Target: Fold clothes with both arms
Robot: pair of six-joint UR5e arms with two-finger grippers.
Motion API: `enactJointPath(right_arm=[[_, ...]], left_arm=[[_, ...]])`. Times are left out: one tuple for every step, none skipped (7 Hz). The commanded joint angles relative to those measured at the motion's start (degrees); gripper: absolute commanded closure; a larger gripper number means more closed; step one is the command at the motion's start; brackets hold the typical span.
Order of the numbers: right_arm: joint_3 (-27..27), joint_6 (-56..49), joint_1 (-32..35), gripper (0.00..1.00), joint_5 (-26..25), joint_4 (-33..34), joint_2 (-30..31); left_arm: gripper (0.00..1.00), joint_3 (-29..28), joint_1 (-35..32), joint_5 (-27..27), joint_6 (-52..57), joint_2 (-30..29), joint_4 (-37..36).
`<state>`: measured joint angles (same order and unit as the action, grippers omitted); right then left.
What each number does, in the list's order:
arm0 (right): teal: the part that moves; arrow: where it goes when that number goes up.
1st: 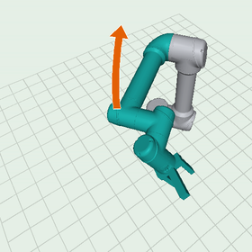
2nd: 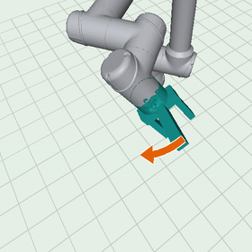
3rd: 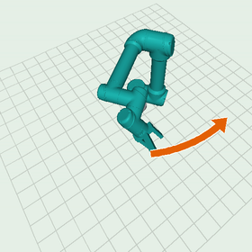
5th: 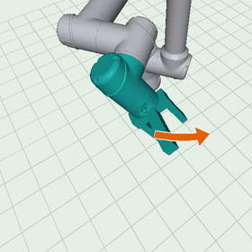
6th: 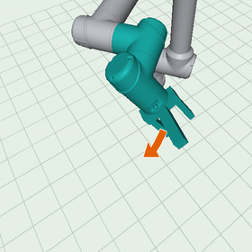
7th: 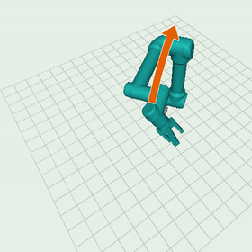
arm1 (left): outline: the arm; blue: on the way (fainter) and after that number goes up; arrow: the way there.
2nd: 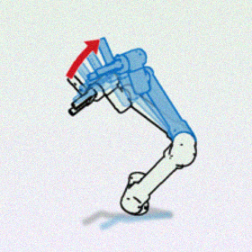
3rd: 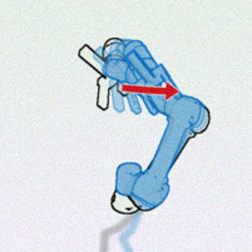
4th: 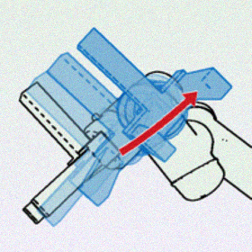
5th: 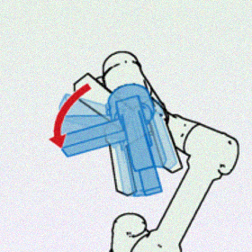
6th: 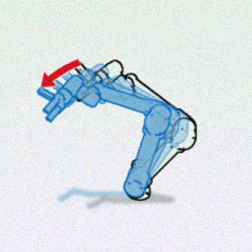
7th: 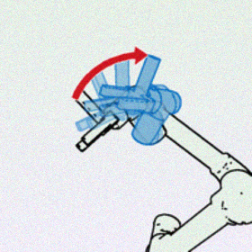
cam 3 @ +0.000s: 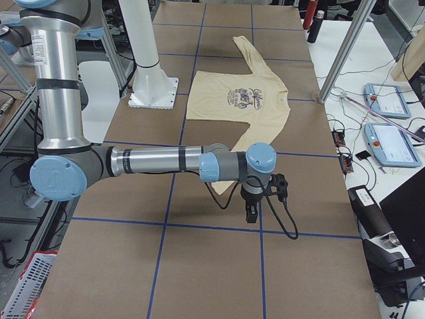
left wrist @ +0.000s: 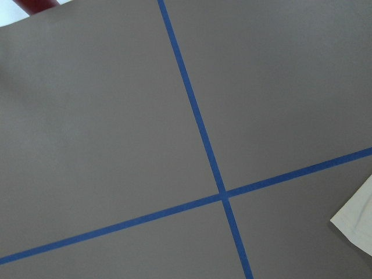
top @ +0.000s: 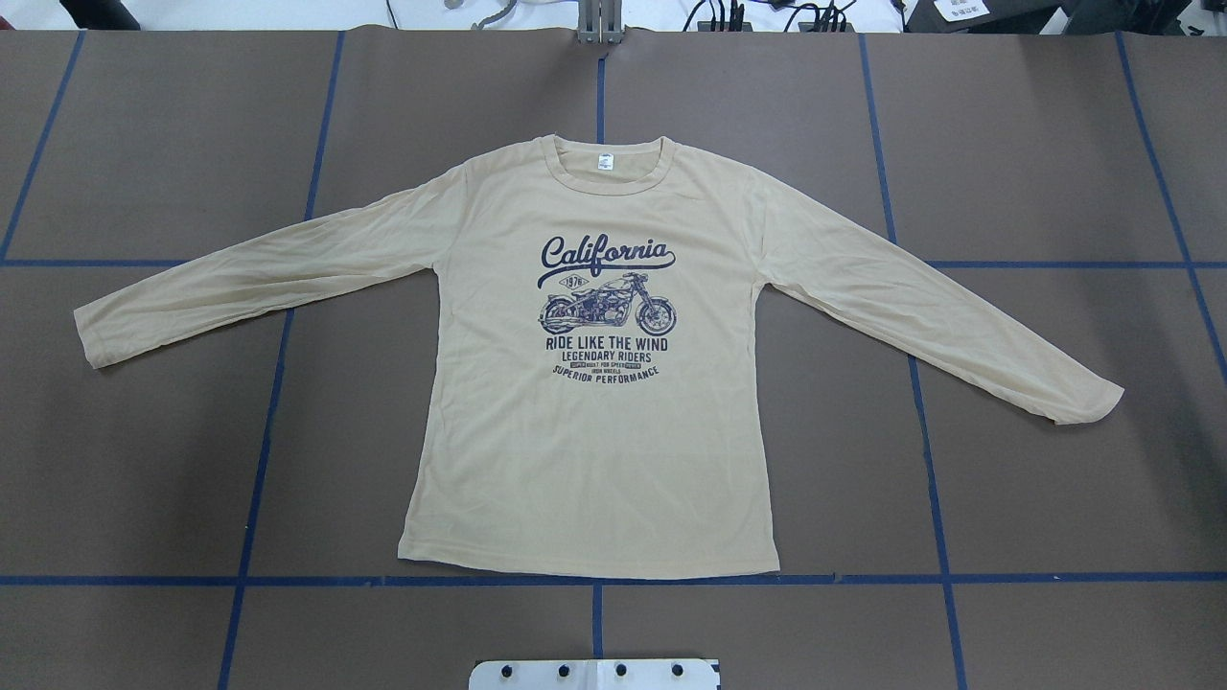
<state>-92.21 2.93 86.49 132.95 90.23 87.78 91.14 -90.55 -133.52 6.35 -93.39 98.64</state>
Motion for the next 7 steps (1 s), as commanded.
enactJointPath(right_arm=[[-1.1,0.0,0.1,0.00,0.4,0.2,0.5],[-1.0,0.0,0.0,0.00,0.0,0.1,0.0],[-1.1,-0.1,0.1,0.00,0.4,0.4,0.1],[-1.3,-0.1,-0.1,0.00,0.3,-0.1,0.6],[0.5,-0.5,-1.0,0.00,0.7,-1.4,1.6],[0.7,0.0,-6.1,0.00,1.9,-7.7,2.4],[1.1,1.6,-11.8,0.00,0.6,-10.3,2.9]], left_arm=[[0.00,6.8,-0.1,-0.9,-0.2,1.5,-2.8],[0.00,7.0,-0.1,-0.7,-0.1,2.6,-2.6],[0.00,7.2,-0.2,-0.7,0.1,3.3,-2.4],[0.00,7.0,0.0,-0.7,0.0,3.4,-2.5],[0.00,6.9,0.1,-0.9,-0.1,3.3,-2.3],[0.00,6.9,0.1,-0.9,-0.2,3.4,-2.3],[0.00,7.0,0.1,-1.0,-0.3,3.4,-2.4]])
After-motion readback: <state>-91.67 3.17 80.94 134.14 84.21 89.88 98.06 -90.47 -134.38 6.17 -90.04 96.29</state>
